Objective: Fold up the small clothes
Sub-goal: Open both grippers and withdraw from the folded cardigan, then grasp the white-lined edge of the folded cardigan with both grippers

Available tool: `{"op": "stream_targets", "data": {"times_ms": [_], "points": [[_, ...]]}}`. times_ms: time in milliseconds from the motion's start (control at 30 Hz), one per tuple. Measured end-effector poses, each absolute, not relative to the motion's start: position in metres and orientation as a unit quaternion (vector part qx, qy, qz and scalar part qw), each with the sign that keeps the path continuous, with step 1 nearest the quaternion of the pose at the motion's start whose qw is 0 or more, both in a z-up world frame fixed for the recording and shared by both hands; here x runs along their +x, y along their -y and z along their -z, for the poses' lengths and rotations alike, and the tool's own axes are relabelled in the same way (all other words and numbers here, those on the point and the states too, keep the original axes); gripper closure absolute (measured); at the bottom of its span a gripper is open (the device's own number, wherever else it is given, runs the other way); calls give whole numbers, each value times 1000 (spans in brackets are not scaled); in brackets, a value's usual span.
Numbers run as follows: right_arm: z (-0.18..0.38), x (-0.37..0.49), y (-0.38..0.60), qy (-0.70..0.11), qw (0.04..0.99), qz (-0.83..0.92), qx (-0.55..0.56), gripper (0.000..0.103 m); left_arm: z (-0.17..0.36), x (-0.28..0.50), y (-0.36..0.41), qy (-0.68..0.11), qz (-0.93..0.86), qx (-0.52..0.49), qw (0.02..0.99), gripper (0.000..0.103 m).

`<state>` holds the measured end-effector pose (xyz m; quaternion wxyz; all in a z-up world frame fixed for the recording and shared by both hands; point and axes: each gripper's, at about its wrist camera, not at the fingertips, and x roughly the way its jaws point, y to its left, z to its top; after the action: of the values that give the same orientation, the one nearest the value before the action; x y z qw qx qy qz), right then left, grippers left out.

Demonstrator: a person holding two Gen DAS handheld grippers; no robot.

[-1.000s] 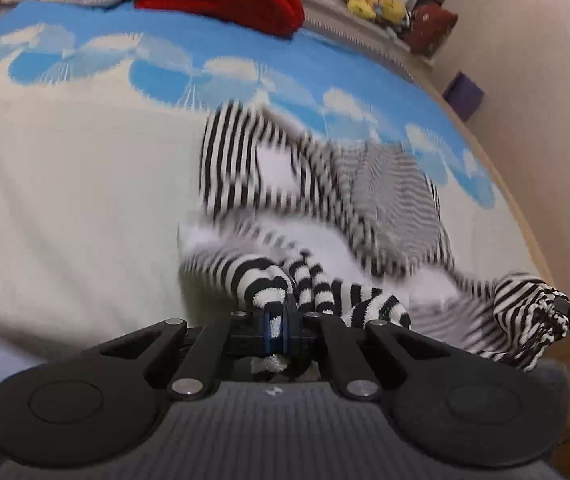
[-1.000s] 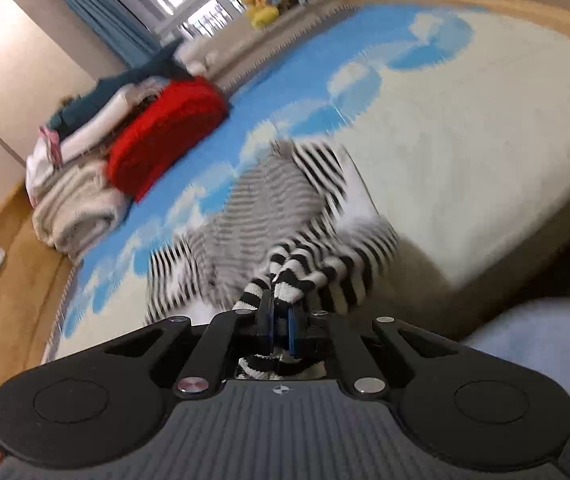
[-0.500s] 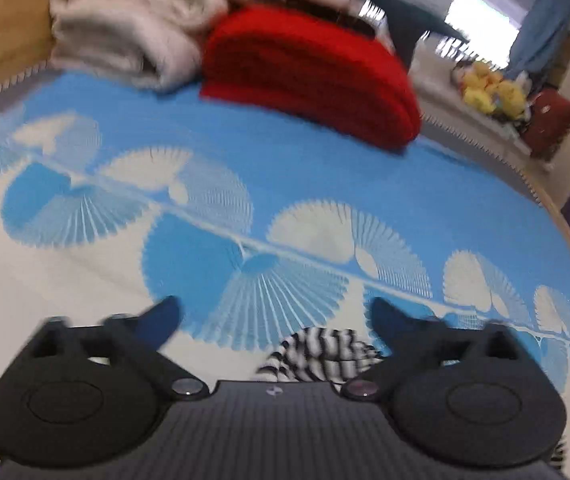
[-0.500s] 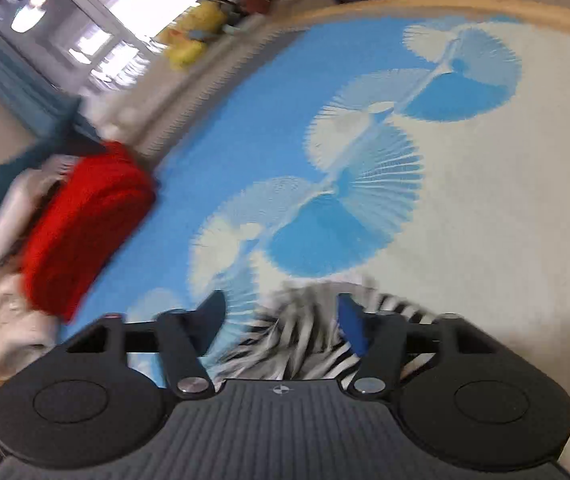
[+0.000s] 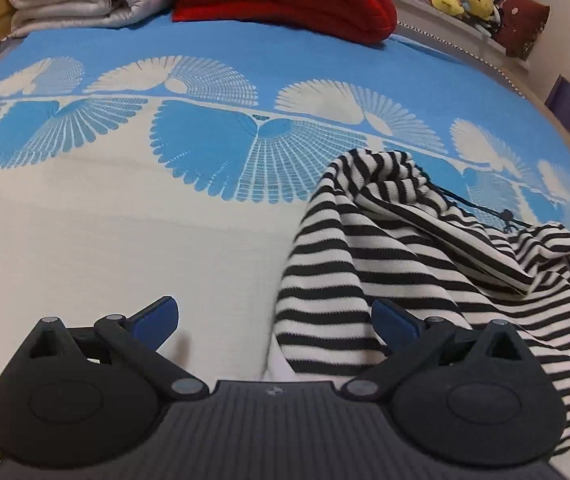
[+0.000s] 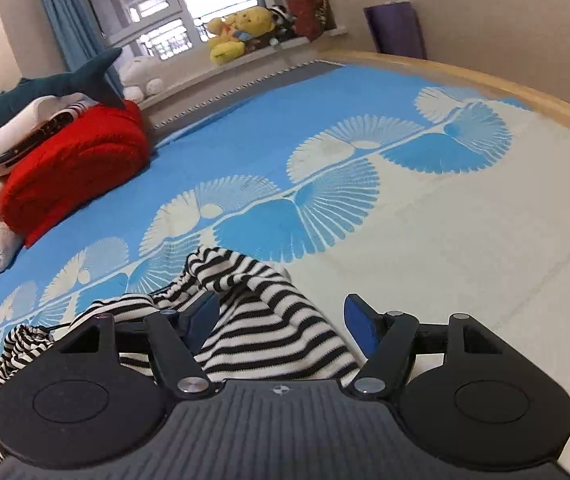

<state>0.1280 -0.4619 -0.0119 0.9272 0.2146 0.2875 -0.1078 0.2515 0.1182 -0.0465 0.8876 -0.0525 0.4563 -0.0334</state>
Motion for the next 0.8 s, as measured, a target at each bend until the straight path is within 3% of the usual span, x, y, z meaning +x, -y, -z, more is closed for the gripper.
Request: {"op": "stream_targets", "data": {"times_ms": [200,400,433,467,500,533,600,667,700,733,800], "points": [[22,177,436,-297,935,101,163,32,42,281,-96,-427,41,-62,901,0],[46,235,400,-333,938,66,70,31,59,322,-57,-422,71,-1,904,0],[50,240,394,-336,938,65,50,37,64,328,-53,-426,66,2,902,6],[52,245,388,-337,939,64,30,50,69,334,-52,-433,65,-8,899,13],[52,249,384,-336,940,64,15,99,74,341,-51,-449,74,-27,890,49],[50,252,383,-334,940,66,15,102,76,346,-52,-463,80,-48,882,72],[36,251,388,-301,950,72,50,102,66,345,-59,-442,78,-87,889,85],[15,246,401,-251,958,82,113,102,51,342,-73,-403,76,-135,902,85],[8,243,414,-226,956,97,163,102,47,343,-83,-391,50,-157,905,78],[7,243,424,-216,950,118,190,102,49,346,-90,-389,26,-170,905,58],[21,248,440,-234,926,188,227,100,62,353,-97,-405,-5,-161,900,30]]}}
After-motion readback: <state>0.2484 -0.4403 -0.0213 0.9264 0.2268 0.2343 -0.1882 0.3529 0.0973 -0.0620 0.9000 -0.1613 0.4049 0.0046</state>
